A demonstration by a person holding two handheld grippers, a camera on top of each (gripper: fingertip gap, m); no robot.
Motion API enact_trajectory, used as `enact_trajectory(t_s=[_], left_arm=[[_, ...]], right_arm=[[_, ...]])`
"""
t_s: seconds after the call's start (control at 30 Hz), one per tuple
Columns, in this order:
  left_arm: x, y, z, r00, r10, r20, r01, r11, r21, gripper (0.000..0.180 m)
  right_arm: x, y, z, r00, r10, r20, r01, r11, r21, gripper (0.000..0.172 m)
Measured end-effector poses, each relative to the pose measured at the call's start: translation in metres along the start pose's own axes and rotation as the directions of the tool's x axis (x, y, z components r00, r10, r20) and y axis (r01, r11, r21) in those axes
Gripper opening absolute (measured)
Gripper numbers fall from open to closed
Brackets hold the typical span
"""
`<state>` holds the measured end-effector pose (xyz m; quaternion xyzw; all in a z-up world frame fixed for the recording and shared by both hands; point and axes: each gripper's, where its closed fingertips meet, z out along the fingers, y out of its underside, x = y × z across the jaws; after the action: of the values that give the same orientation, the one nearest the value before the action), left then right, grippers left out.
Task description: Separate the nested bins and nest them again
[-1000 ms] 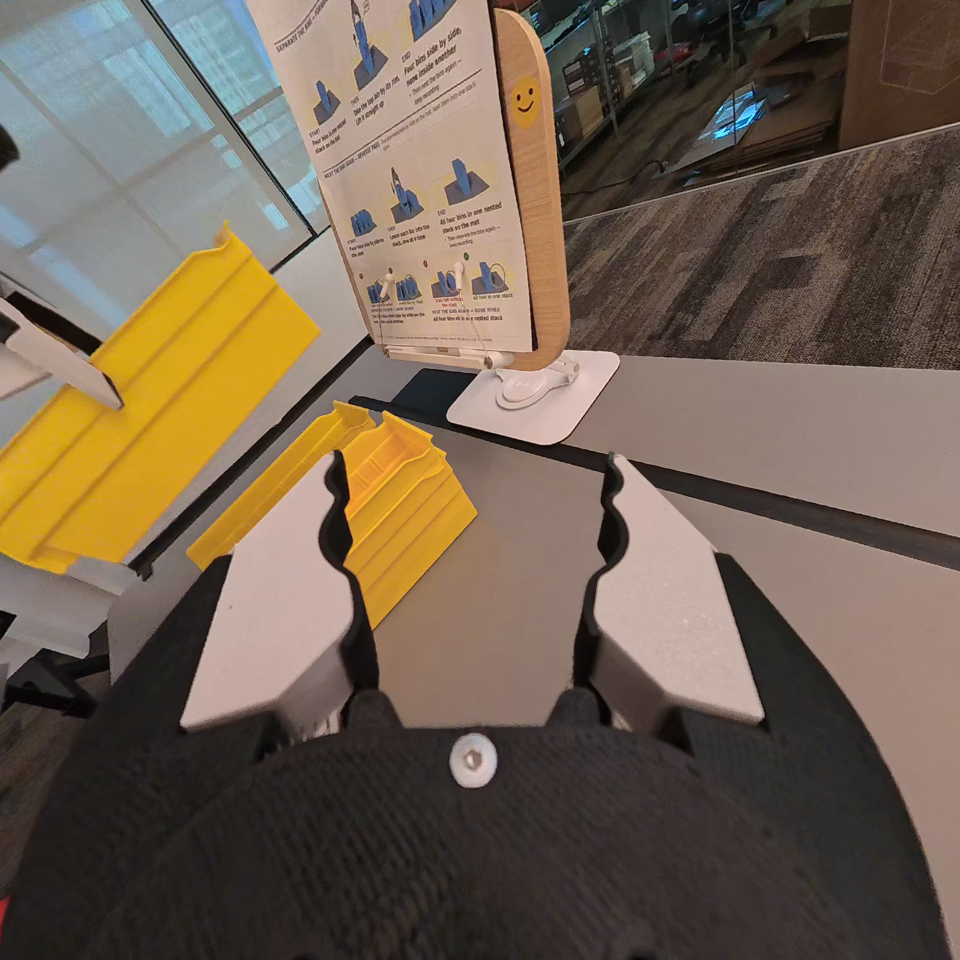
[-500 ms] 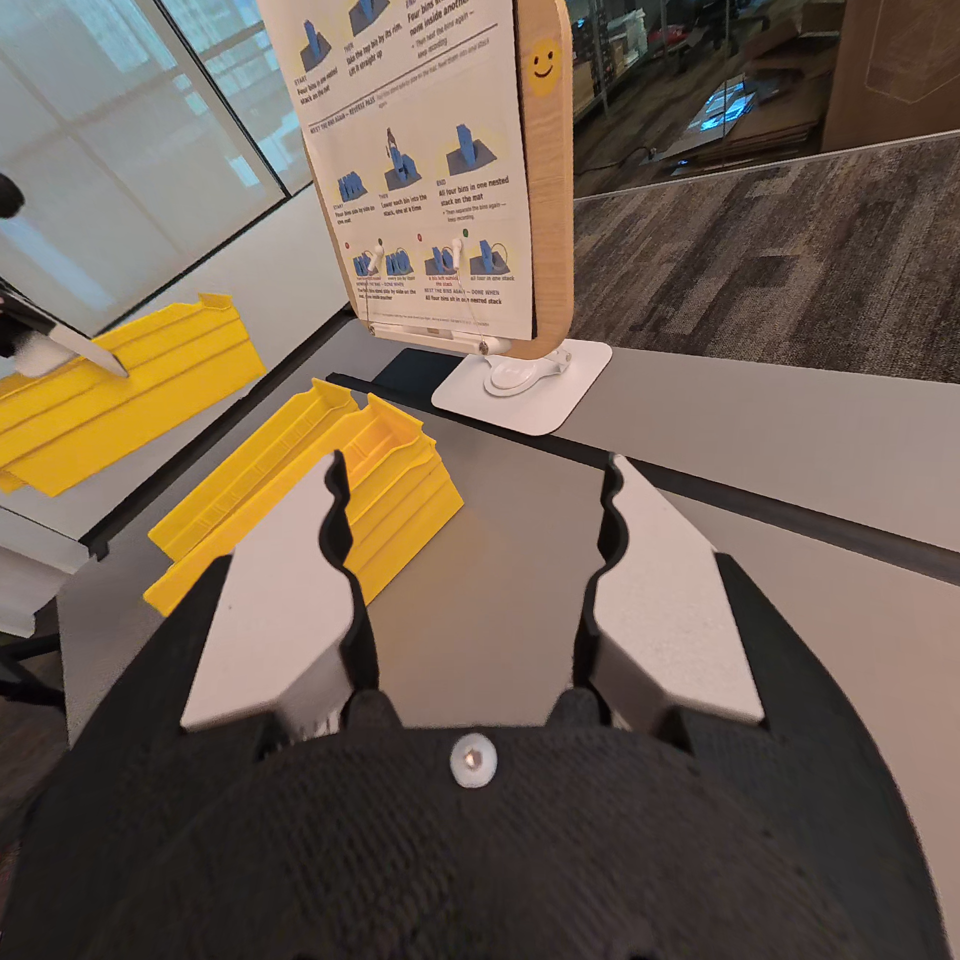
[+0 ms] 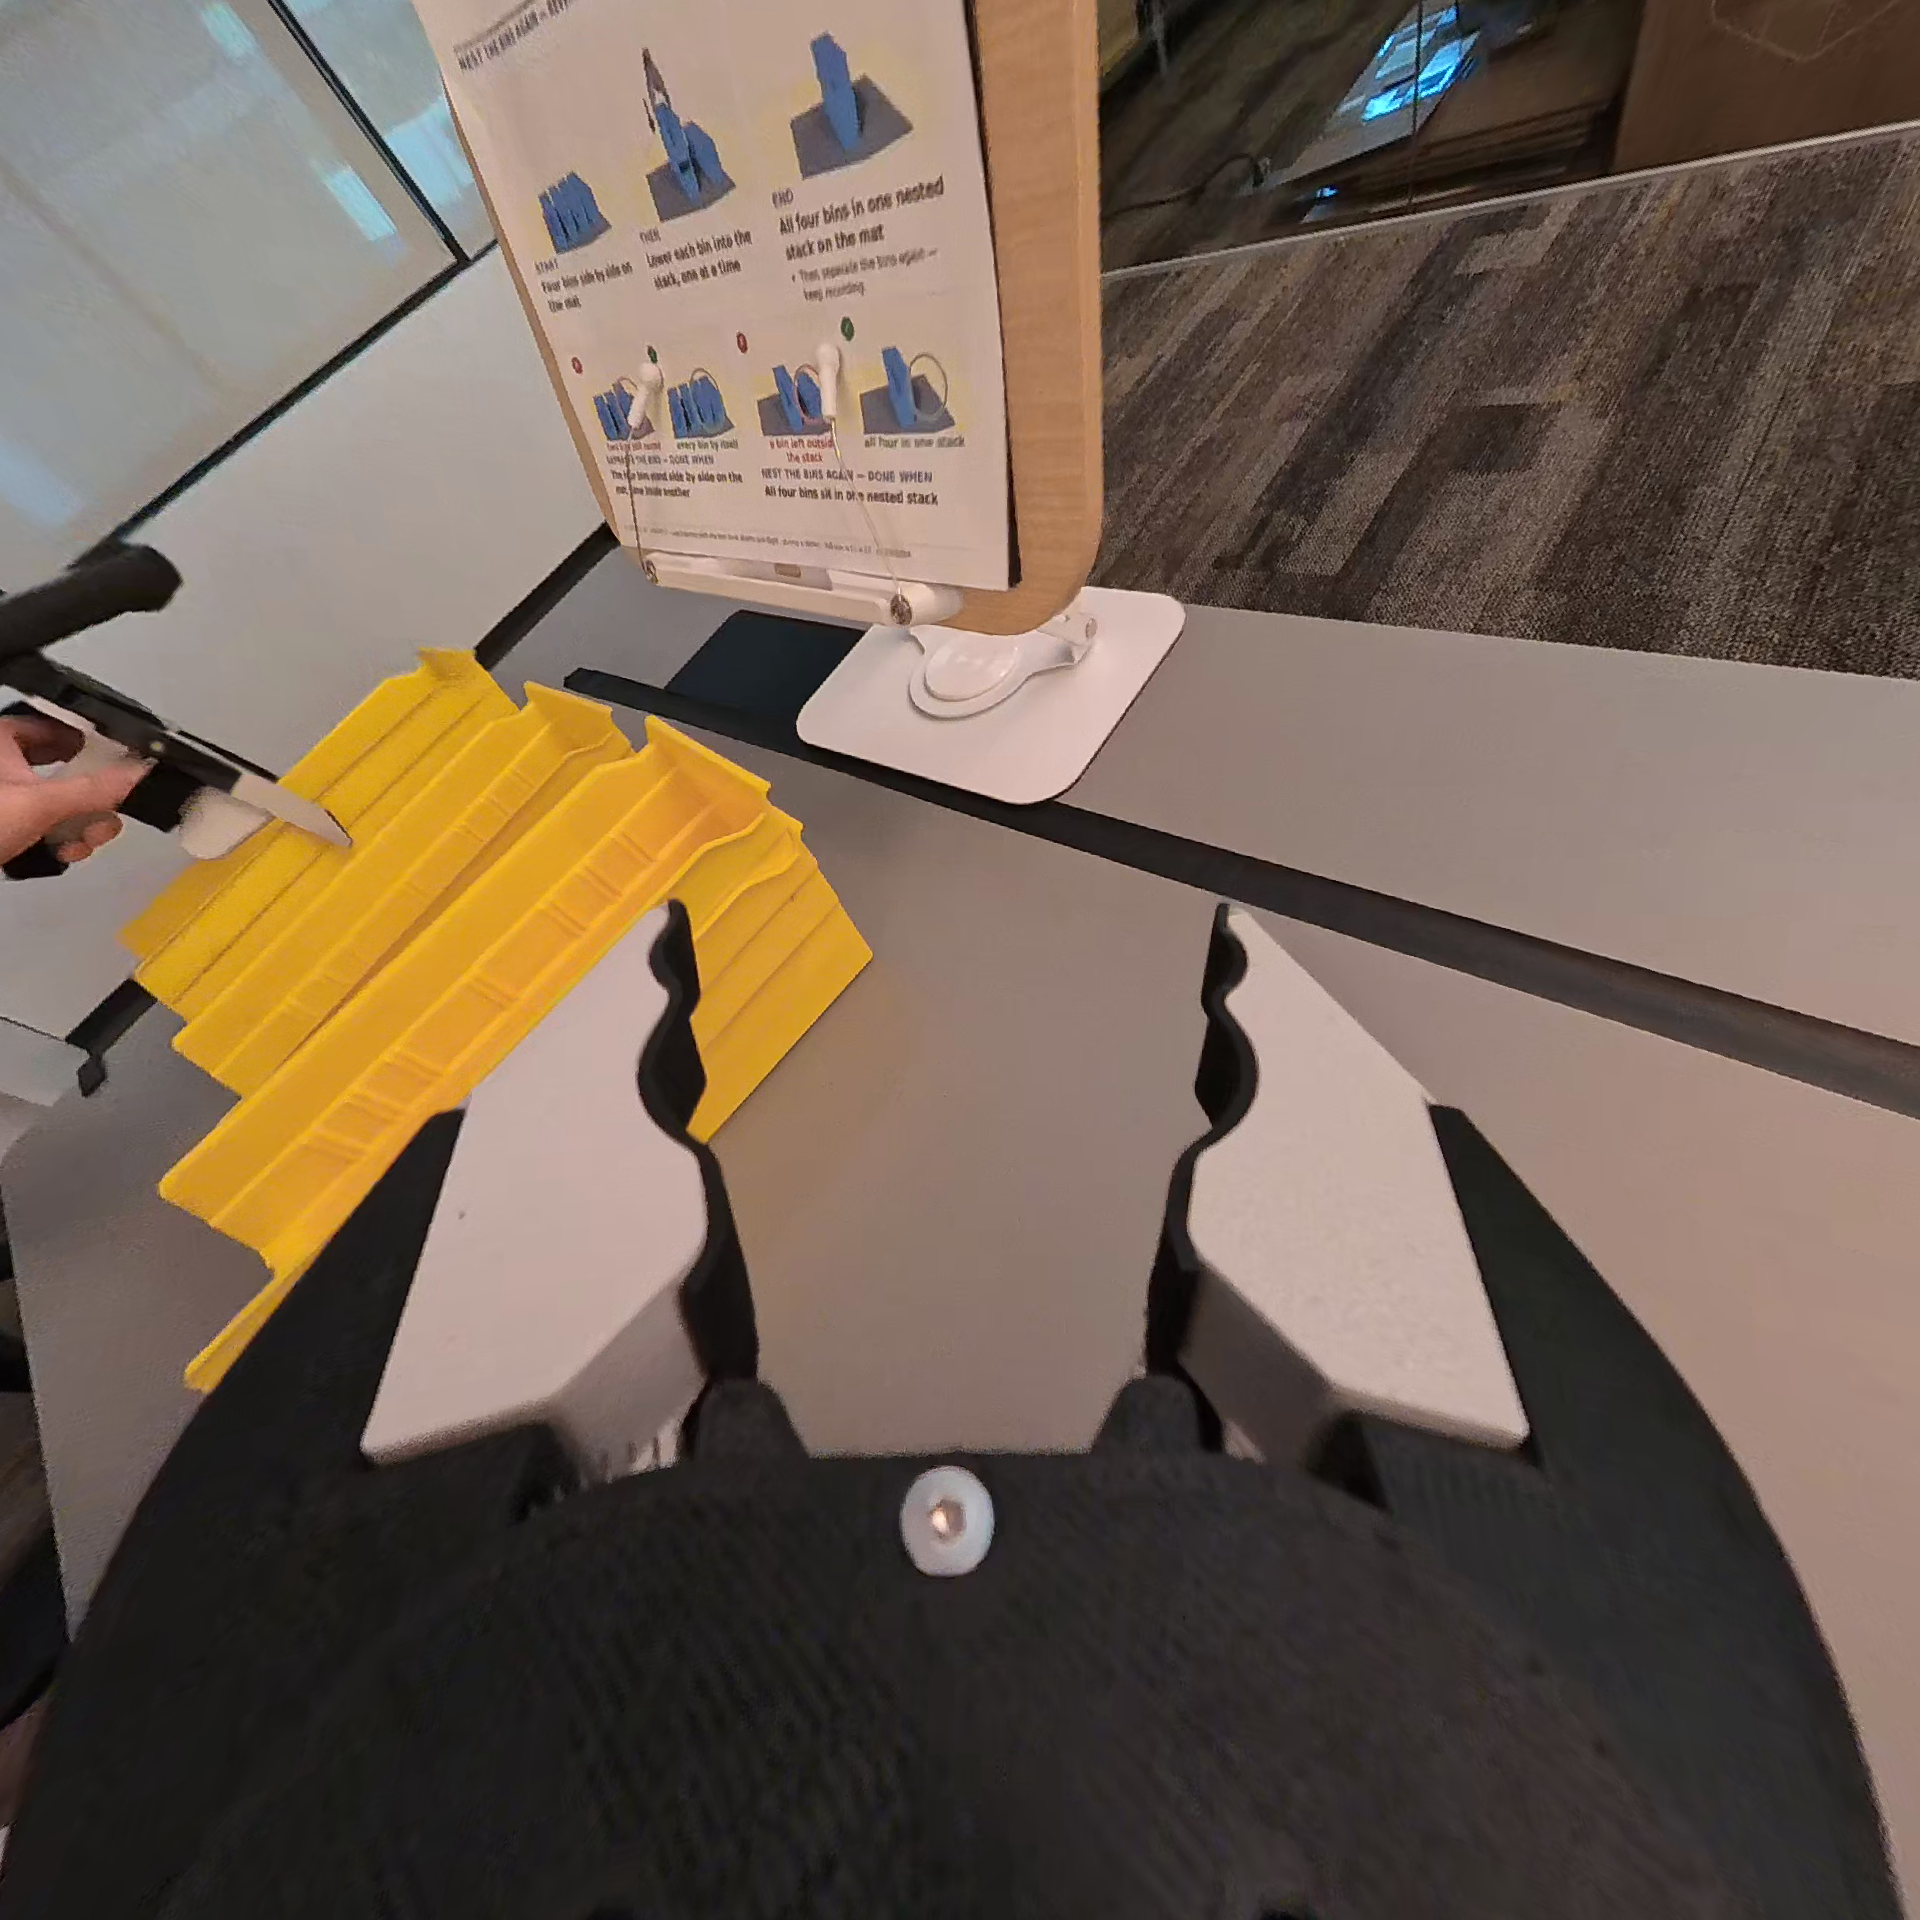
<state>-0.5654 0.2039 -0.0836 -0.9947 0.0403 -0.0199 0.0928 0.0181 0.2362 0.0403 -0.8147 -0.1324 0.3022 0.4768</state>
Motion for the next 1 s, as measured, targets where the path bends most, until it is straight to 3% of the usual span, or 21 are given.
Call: enact_trajectory(t_s=[0.33, 0.47, 0.57, 0.63, 0.67, 0.77, 0.9, 1.0], left_arm=[[-0.001, -0.002, 0.004, 0.995, 0.098, 0.028, -0.097, 0.995, -0.015, 0.126], [-0.007, -0.026, -0.029, 0.987, 0.154, 0.047, -0.159, 0.979, 0.128, 0.111], [0.007, -0.053, -0.078, 0.979, 0.204, 0.003, -0.194, 0.926, 0.323, 0.101], [0.034, -0.070, -0.128, 0.957, 0.284, -0.064, -0.211, 0.828, 0.519, 0.099], [0.049, -0.077, -0.158, 0.940, 0.332, -0.079, -0.211, 0.748, 0.629, 0.098], [0.097, -0.066, -0.243, 0.845, 0.532, -0.052, -0.209, 0.418, 0.884, 0.097], [0.129, -0.028, -0.307, 0.778, 0.624, 0.065, -0.093, 0.013, 0.996, 0.069], [0.138, -0.003, -0.319, 0.736, 0.673, 0.072, 0.002, -0.108, 0.994, 0.075]], right_arm=[[0.001, 0.007, 0.004, 0.998, -0.044, -0.039, 0.042, 0.998, -0.044, 0.097], [0.010, 0.008, -0.004, 0.994, -0.060, -0.093, 0.055, 0.997, -0.056, 0.098], [0.011, 0.005, -0.013, 0.990, -0.060, -0.130, 0.055, 0.997, -0.046, 0.099], [0.000, 0.003, -0.023, 0.987, -0.075, -0.145, 0.070, 0.997, -0.039, 0.101], [-0.009, 0.004, -0.029, 0.986, -0.079, -0.149, 0.076, 0.997, -0.026, 0.101], [-0.052, 0.003, -0.042, 0.992, -0.065, -0.107, 0.071, 0.996, 0.055, 0.101], [-0.105, -0.004, -0.039, 0.994, -0.025, -0.103, 0.032, 0.998, 0.059, 0.102], [-0.141, -0.003, -0.020, 0.989, -0.040, -0.139, 0.031, 0.997, -0.072, 0.103]])
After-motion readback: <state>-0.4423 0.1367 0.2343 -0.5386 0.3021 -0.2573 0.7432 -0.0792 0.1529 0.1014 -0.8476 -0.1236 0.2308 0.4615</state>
